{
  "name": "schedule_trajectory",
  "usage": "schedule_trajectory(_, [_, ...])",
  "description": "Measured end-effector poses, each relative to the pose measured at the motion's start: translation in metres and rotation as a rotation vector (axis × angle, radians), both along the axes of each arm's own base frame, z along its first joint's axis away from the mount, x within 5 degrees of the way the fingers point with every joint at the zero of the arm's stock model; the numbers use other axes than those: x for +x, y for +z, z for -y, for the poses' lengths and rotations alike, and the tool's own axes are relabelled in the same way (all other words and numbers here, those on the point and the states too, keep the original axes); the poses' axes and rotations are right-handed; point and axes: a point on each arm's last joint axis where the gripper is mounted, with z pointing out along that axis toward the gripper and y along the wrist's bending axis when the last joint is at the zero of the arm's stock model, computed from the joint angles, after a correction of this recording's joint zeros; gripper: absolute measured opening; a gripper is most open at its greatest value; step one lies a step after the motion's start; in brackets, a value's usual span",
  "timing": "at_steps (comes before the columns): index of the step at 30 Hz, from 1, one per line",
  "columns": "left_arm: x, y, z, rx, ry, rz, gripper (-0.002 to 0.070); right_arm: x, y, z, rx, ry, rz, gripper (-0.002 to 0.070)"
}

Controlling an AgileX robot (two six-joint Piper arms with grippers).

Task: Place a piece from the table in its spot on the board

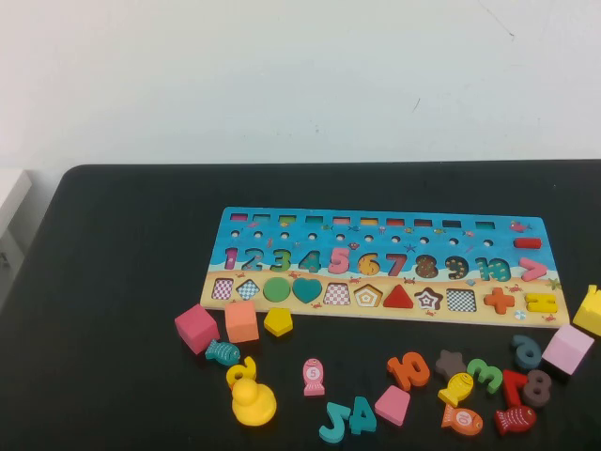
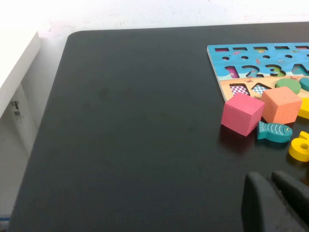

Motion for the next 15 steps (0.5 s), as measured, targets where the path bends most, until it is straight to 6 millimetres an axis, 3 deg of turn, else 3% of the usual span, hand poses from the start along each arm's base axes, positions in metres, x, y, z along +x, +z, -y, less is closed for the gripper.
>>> schedule_trajectory(15, [0.0,0.0,0.0,0.006,-0.002,0.001,-0.0002,0.0,0.0,0.0,0.0,0.0,0.0,0.0019])
